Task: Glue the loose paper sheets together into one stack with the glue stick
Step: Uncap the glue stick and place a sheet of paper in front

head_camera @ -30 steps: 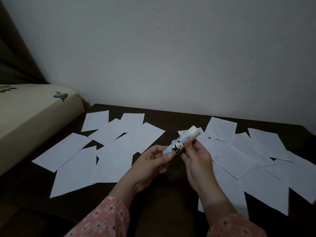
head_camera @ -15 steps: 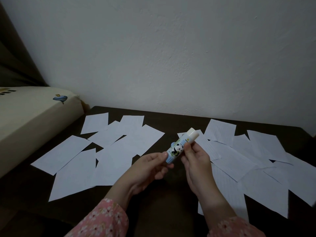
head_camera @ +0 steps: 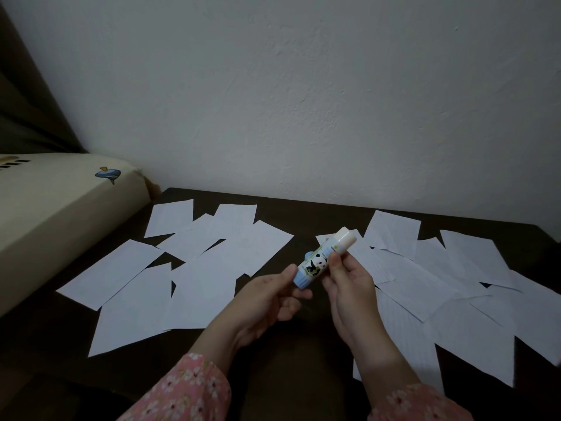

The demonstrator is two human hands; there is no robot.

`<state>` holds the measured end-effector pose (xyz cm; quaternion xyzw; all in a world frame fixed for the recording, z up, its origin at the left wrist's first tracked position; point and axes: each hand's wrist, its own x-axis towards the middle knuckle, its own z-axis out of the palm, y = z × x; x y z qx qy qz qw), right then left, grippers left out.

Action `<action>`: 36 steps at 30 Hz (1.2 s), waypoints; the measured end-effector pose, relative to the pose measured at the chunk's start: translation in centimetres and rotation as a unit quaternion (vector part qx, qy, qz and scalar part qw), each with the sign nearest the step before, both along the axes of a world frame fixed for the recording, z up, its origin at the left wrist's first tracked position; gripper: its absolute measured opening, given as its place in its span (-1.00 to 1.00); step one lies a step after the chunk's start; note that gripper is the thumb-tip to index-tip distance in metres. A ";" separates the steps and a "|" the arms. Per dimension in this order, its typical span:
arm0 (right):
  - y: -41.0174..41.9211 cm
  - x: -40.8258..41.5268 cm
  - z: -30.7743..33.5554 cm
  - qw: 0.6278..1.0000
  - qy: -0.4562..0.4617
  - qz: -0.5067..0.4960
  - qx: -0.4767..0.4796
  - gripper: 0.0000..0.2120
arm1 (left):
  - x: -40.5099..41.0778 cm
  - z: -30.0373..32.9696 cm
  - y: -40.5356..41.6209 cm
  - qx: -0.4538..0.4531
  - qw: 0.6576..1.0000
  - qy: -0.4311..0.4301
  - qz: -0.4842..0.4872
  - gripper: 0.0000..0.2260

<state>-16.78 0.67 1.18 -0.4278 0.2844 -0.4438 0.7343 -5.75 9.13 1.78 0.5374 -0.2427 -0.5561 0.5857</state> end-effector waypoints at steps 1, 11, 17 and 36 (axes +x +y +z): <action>0.0 0.0 0.0 1.000 0.003 -0.001 -0.001 -0.74 | 0.1 -0.1 0.0 -0.011 1.000 -0.003 0.003 -0.66; 0.1 0.1 0.1 1.000 -0.010 -0.003 0.004 -0.75 | 0.2 -0.3 0.0 -0.039 0.999 -0.015 0.016 -0.62; 0.0 0.1 0.0 1.000 0.009 -0.001 0.004 -0.83 | 0.1 -0.2 0.1 -0.022 1.000 -0.019 0.001 -0.69; 0.5 1.3 0.4 1.000 0.014 0.019 -0.005 -0.88 | 1.5 -0.7 0.6 -0.051 0.994 -0.091 0.035 -0.69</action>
